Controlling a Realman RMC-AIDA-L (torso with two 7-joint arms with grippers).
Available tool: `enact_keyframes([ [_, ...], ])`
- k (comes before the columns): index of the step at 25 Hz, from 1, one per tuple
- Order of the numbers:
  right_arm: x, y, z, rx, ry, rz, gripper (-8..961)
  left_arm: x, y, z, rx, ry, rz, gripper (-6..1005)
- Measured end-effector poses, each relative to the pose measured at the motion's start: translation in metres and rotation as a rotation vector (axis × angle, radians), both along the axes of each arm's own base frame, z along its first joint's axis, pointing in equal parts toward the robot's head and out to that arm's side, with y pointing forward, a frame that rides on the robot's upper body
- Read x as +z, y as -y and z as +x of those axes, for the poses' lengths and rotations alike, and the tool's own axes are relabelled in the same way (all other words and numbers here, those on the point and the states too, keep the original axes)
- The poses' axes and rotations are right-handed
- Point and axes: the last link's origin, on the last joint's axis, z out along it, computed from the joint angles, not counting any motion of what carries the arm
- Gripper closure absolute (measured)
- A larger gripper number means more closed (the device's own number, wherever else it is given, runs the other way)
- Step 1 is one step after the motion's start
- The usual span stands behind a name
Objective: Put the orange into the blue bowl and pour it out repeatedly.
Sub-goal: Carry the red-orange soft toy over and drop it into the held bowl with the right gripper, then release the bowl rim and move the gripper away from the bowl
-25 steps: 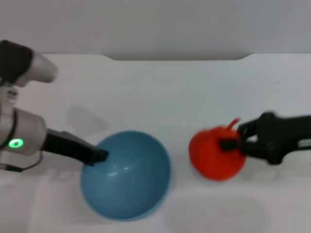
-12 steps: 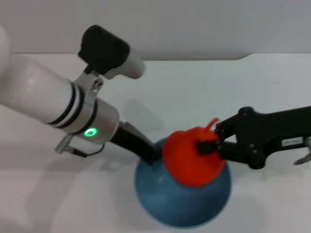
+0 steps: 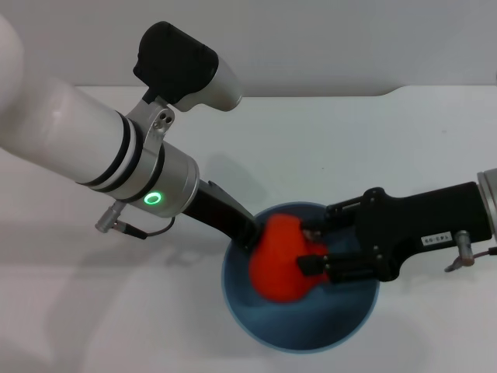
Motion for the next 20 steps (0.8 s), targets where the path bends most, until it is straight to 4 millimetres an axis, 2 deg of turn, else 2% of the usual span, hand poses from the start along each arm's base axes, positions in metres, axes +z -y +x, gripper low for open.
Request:
enact_keyframes([
  [3, 0.003, -0.001, -0.002, 0.009, 0.003, 0.014, 456, 0.001, -0.001, -0.001, 0.005, 0.000, 0.003, 920],
  [8, 0.005, -0.001, -0.003, 0.018, 0.015, 0.016, 432, 0.003, -0.004, 0.001, 0.008, 0.007, 0.014, 914],
  [12, 0.020, -0.006, 0.004, -0.037, -0.021, 0.087, 418, 0.003, -0.006, 0.004, 0.003, 0.013, 0.026, 910],
  [15, 0.036, -0.011, 0.015, -0.107, -0.057, 0.167, 416, 0.000, -0.008, 0.005, -0.005, 0.023, 0.044, 906],
  [20, 0.063, -0.017, 0.055, -0.291, -0.141, 0.347, 416, -0.021, -0.006, -0.006, -0.007, 0.000, 0.046, 900],
])
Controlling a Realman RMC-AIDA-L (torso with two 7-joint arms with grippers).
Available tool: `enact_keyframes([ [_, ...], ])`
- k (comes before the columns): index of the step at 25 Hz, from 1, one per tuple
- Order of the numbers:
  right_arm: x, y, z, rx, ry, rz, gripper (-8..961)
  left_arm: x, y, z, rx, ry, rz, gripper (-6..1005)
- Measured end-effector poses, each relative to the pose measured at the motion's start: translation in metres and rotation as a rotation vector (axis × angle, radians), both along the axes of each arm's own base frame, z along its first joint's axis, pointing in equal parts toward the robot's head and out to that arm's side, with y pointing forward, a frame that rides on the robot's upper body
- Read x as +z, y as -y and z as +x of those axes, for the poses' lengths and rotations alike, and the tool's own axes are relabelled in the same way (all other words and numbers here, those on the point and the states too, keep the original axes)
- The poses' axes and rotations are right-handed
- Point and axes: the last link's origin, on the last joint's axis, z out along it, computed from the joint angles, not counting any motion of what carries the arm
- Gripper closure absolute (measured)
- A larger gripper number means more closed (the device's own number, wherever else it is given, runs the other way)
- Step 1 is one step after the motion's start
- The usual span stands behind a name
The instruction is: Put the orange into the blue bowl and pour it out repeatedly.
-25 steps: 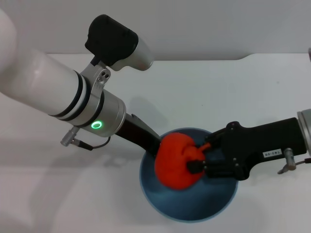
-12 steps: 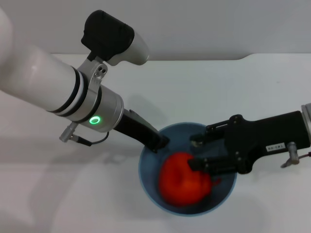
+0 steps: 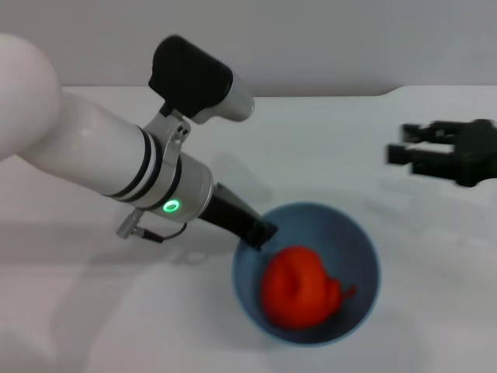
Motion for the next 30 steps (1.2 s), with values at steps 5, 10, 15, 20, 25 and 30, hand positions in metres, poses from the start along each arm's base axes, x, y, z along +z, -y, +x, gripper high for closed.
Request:
enact_keyframes([
  [5, 0.015, 0.010, 0.025, -0.044, -0.074, 0.108, 416, -0.009, -0.004, -0.013, 0.043, -0.035, -0.023, 894],
  [10, 0.015, 0.015, 0.034, -0.062, -0.094, 0.131, 416, -0.011, -0.007, -0.015, 0.046, -0.034, -0.010, 888],
  [15, 0.014, 0.013, 0.034, -0.067, -0.106, 0.128, 416, -0.010, -0.008, -0.016, 0.066, -0.033, -0.006, 882],
  [20, 0.013, 0.012, 0.034, -0.066, -0.108, 0.128, 416, -0.003, -0.014, -0.017, 0.089, -0.008, 0.027, 876],
  [25, 0.011, 0.012, 0.037, -0.083, -0.118, 0.125, 416, 0.021, -0.028, -0.018, 0.141, 0.071, 0.114, 828],
  [30, 0.007, 0.008, 0.045, -0.125, -0.116, 0.153, 416, 0.071, -0.042, -0.019, 0.191, 0.330, 0.240, 616],
])
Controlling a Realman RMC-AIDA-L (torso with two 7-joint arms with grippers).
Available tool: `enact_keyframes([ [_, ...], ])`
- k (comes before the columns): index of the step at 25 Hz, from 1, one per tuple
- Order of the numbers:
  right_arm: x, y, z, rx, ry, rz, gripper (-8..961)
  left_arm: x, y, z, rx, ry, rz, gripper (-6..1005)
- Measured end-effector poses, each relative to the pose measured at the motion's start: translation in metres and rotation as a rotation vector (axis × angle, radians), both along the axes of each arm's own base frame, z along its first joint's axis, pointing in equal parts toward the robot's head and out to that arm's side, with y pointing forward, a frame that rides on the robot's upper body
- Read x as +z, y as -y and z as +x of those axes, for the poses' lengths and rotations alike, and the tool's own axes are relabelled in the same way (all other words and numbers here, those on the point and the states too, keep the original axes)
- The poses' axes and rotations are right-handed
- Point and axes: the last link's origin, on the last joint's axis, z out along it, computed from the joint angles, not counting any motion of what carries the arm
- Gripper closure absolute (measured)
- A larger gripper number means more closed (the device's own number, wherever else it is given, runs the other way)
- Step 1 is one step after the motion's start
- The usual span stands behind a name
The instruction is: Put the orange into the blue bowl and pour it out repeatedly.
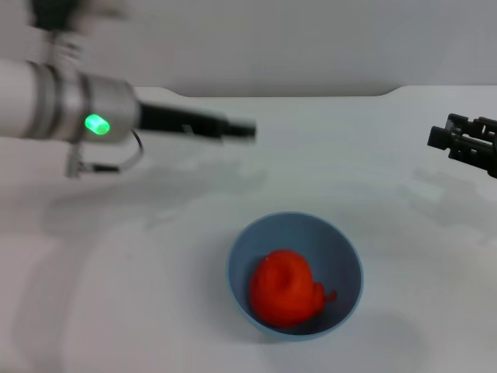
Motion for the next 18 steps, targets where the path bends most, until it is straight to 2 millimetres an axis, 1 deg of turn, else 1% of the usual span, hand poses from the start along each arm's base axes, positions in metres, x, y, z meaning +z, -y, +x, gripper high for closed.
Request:
enact_keyframes([
  [2, -0.002, -0.001, 0.003, -0.009, 0.002, 0.008, 416, 0.023, -0.002, -0.006, 0.025, 0.181, 0.061, 535],
  [3, -0.002, -0.002, 0.005, -0.017, -0.002, 0.012, 416, 0.023, -0.002, -0.006, 0.025, 0.181, 0.061, 494],
  [4, -0.002, -0.002, 0.007, -0.028, -0.007, 0.018, 416, 0.044, -0.002, -0.018, 0.068, 0.366, 0.121, 454],
  [6, 0.000, -0.002, 0.012, -0.054, -0.037, 0.037, 416, 0.064, 0.001, -0.033, 0.103, 0.532, 0.174, 454],
  [7, 0.001, -0.002, 0.014, -0.067, -0.060, 0.051, 416, 0.076, 0.006, -0.045, 0.115, 0.640, 0.205, 454],
  [10, 0.009, -0.001, 0.023, -0.127, -0.186, 0.123, 416, 0.105, 0.023, -0.075, 0.107, 0.868, 0.314, 455],
  [12, 0.017, 0.001, 0.032, -0.179, -0.301, 0.191, 416, 0.120, 0.038, -0.097, 0.106, 0.972, 0.402, 455],
  [13, 0.021, 0.002, 0.037, -0.207, -0.371, 0.231, 416, 0.126, 0.048, -0.110, 0.100, 1.015, 0.464, 455],
  [14, 0.028, 0.008, 0.050, -0.269, -0.510, 0.309, 416, 0.134, 0.064, -0.130, 0.096, 1.051, 0.572, 455],
  [15, 0.028, 0.008, 0.050, -0.269, -0.510, 0.309, 416, 0.134, 0.064, -0.130, 0.096, 1.051, 0.572, 455],
  [16, 0.031, 0.011, 0.057, -0.302, -0.580, 0.352, 416, 0.135, 0.074, -0.142, 0.091, 1.045, 0.641, 455],
  [18, 0.035, 0.019, 0.072, -0.374, -0.699, 0.427, 416, 0.131, 0.087, -0.161, 0.100, 0.987, 0.736, 456],
])
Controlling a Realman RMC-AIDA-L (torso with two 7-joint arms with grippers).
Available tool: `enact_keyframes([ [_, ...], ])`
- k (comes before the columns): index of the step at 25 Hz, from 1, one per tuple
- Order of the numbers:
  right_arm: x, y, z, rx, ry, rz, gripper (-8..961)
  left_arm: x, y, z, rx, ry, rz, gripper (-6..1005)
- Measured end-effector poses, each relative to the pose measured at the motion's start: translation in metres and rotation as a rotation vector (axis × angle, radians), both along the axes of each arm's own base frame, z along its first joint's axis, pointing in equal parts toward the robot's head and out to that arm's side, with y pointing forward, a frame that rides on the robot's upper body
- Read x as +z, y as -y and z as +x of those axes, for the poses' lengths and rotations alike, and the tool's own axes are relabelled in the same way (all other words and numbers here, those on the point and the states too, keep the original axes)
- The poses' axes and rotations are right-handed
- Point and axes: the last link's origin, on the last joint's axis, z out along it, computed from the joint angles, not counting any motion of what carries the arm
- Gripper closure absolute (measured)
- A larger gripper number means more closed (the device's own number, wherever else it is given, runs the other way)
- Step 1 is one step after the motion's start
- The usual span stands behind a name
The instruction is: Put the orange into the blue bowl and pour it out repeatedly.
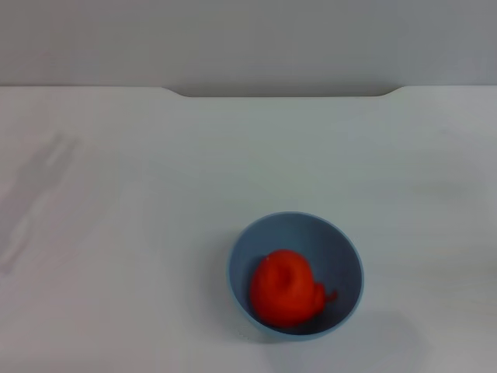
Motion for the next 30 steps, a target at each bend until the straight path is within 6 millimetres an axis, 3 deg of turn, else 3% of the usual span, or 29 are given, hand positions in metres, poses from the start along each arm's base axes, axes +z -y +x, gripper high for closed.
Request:
enact_keyframes([
  [4, 0.004, 0.016, 0.022, -0.109, -0.109, 0.116, 416, -0.013, 0.017, -0.028, 0.125, -0.172, 0.094, 456],
  [7, 0.001, 0.026, 0.032, -0.180, -0.087, 0.188, 416, -0.023, 0.029, -0.042, 0.176, -0.371, 0.180, 457],
  [9, -0.010, 0.035, 0.042, -0.259, -0.006, 0.234, 416, -0.040, 0.046, -0.046, 0.158, -0.641, 0.315, 457],
  [10, -0.010, 0.035, 0.042, -0.259, -0.006, 0.234, 416, -0.040, 0.046, -0.046, 0.158, -0.641, 0.315, 457],
  [14, -0.030, 0.046, 0.048, -0.349, 0.232, 0.317, 416, -0.070, 0.065, -0.049, 0.159, -1.022, 0.504, 457],
  [17, -0.053, 0.054, 0.041, -0.388, 0.392, 0.376, 416, -0.091, 0.073, -0.052, 0.204, -1.248, 0.577, 458],
  [20, -0.077, 0.061, 0.022, -0.412, 0.580, 0.457, 416, -0.103, 0.078, -0.054, 0.258, -1.316, 0.585, 458],
  [21, -0.091, 0.065, 0.006, -0.429, 0.706, 0.501, 416, -0.104, 0.079, -0.054, 0.272, -1.310, 0.584, 458],
  [24, -0.103, 0.065, -0.007, -0.441, 0.814, 0.517, 416, -0.107, 0.080, -0.052, 0.284, -1.266, 0.576, 459],
  [27, -0.116, 0.065, -0.015, -0.422, 0.912, 0.491, 416, -0.111, 0.078, -0.049, 0.266, -1.227, 0.558, 459],
  [30, -0.124, 0.064, -0.014, -0.412, 0.900, 0.435, 416, -0.115, 0.078, -0.045, 0.258, -1.182, 0.546, 459],
])
